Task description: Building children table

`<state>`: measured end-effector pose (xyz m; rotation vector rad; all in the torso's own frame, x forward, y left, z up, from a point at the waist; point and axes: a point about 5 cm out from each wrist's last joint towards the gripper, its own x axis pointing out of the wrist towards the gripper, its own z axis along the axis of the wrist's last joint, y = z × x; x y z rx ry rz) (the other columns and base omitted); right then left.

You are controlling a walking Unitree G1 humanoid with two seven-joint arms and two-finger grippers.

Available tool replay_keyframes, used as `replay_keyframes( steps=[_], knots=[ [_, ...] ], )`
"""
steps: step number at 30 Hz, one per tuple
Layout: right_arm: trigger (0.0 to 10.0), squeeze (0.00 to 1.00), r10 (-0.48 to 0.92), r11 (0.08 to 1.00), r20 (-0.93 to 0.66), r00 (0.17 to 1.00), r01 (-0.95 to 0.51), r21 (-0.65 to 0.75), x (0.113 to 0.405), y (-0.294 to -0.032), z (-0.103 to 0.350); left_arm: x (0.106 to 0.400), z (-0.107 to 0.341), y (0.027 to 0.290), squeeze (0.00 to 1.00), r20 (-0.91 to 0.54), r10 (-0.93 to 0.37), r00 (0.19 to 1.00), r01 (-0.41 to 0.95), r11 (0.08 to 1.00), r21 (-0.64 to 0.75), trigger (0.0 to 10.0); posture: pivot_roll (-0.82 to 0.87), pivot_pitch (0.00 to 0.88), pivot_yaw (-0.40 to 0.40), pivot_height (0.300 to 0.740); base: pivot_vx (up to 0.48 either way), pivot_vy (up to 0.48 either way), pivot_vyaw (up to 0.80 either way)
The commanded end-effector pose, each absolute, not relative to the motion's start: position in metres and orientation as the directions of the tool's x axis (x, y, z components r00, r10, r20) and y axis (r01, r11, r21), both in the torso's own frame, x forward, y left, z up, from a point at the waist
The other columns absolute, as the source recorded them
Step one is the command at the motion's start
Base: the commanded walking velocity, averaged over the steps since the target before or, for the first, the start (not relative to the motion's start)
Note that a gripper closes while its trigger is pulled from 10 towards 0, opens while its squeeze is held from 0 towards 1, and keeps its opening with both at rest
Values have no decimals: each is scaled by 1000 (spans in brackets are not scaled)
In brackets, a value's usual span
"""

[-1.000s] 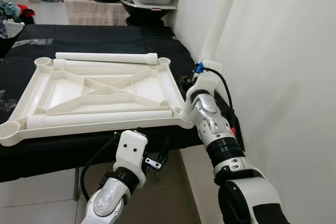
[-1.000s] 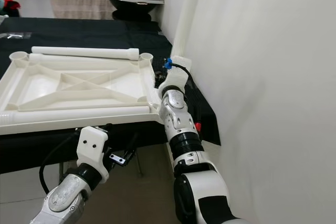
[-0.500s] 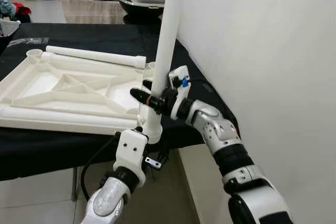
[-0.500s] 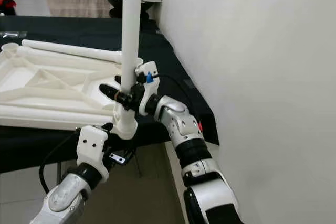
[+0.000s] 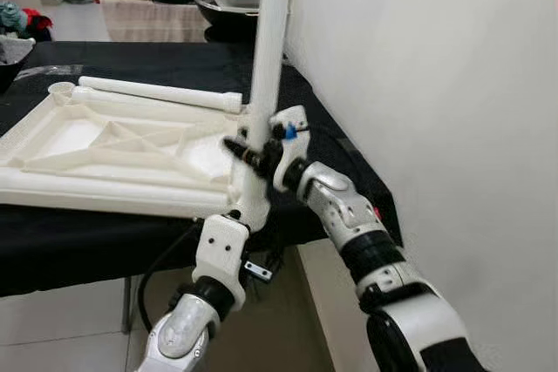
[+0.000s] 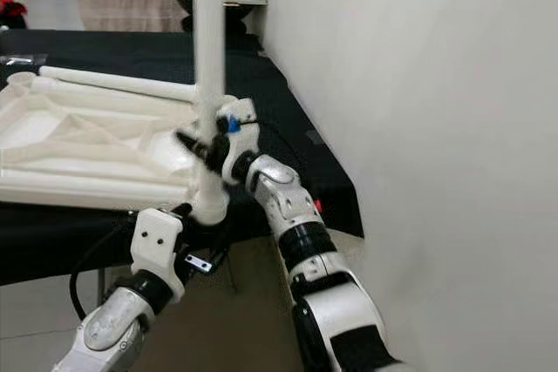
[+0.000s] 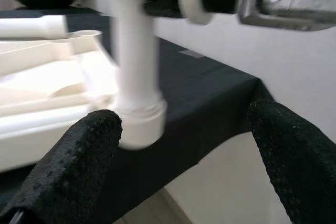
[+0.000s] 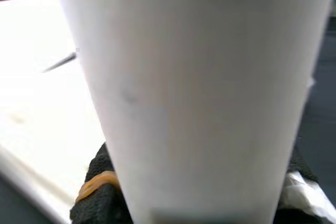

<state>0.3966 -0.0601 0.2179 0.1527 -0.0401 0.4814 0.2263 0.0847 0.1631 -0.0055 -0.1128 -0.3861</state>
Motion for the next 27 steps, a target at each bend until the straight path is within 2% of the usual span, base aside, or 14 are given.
replay_keyframes(
  steps=[1,4,6,9,10,11,12,14,15,17,20,21,25,27],
  knots=[
    [0,0,239,954,-14,971,-232,189,403,-84,205,226,160,83,0,101,-375,921,376,927,10,10000,73,69,-140,740,0,0,0],
    [0,0,113,981,-41,993,-105,166,405,-96,202,226,160,83,0,101,-374,922,375,927,10,10000,77,67,-140,740,0,0,0],
    [0,0,-93,982,-81,992,105,158,404,-112,198,226,160,83,0,102,-374,922,375,927,10,10000,75,68,-141,740,0,0,0],
    [0,0,-165,972,-105,981,180,153,402,-112,194,226,160,83,0,103,-374,922,375,927,10,10000,73,69,-142,740,0,0,0],
    [8235,0,-187,970,-105,977,200,139,401,-109,194,226,161,83,0,104,-373,922,374,927,9,10000,73,67,-142,740,0,0,0],
    [8235,0,-187,970,-105,977,200,139,401,-109,194,226,161,83,0,104,-373,922,374,927,9,10000,73,67,-142,740,0,0,0],
    [10000,0,-184,971,-111,977,198,135,401,-105,193,226,161,83,0,104,-372,922,374,928,8,10000,74,68,-142,740,0,0,0],
    [10000,0,-150,976,-92,984,162,146,401,-98,196,226,161,83,0,104,-372,923,373,928,8,10000,75,69,-144,740,0,0,0],
    [10000,1000,-71,980,-51,996,79,181,402,-88,202,226,161,83,0,104,-371,923,373,928,9,10000,73,70,-142,740,0,0,0],
    [10000,1000,-71,980,-51,996,79,181,402,-88,202,226,161,83,0,104,-371,923,373,928,9,10000,73,70,-142,740,0,0,0],
    [10000,1000,122,973,87,989,-136,187,401,-69,218,226,161,83,0,104,-373,922,374,927,8,10000,74,67,-142,740,0,0,0],
    [10000,0,258,938,144,955,-283,202,397,-59,223,226,161,82,0,104,-375,921,376,927,8,10000,73,66,-141,740,0,0,0],
    [10000,0,454,874,223,863,-480,75,390,-47,230,225,160,81,0,105,-375,921,377,926,2,10000,71,65,-141,740,0,0,0],
    [10000,0,622,750,208,755,-651,121,382,-41,227,224,160,81,0,102,-378,920,380,925,2,10000,74,63,-139,740,0,0,0]
  ],
)
